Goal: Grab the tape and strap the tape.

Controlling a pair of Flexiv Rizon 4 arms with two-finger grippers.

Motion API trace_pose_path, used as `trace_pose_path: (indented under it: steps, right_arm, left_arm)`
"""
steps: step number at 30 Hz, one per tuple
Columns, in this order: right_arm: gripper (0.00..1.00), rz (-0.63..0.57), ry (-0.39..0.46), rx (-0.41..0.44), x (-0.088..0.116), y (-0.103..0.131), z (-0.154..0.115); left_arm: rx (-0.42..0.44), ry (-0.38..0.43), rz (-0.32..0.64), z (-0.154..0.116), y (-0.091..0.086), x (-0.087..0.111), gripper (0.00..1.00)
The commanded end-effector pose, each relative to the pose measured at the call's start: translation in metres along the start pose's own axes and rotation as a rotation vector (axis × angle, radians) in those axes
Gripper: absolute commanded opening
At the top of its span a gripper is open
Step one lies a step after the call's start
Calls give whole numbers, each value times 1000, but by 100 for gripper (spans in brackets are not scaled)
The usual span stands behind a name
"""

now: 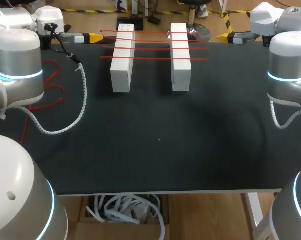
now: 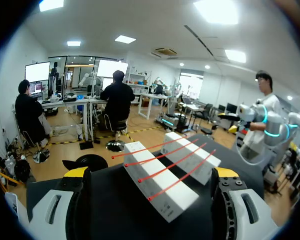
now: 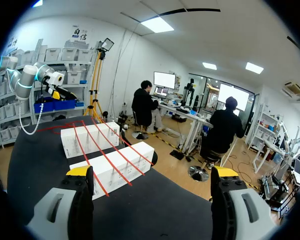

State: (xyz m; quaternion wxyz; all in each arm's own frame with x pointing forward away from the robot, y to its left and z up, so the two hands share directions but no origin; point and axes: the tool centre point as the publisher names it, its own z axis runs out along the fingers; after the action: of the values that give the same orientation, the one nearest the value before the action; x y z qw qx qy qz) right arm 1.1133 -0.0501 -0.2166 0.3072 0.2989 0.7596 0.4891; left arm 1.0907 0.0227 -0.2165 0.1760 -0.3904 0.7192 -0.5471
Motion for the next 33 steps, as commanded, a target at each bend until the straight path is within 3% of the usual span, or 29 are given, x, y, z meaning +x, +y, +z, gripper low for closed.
trace_pose_path:
  steps: [1,14,18,28,33]
  right_arm:
    - [100,0,0,3,0,0,0]
    - [100,0,0,3,0,0,0]
    - [100,0,0,3,0,0,0]
    - [100,0,0,3,0,0,0]
    - [100,0,0,3,0,0,0]
  left_arm:
    - [6,-2,1,1,1,0,100]
    - [6,-2,1,1,1,0,100]
    - [12,38,88,0,2,2,100]
    - [53,318,351,-10,15,2,100]
    - [106,389,321,-14,25,-3,100]
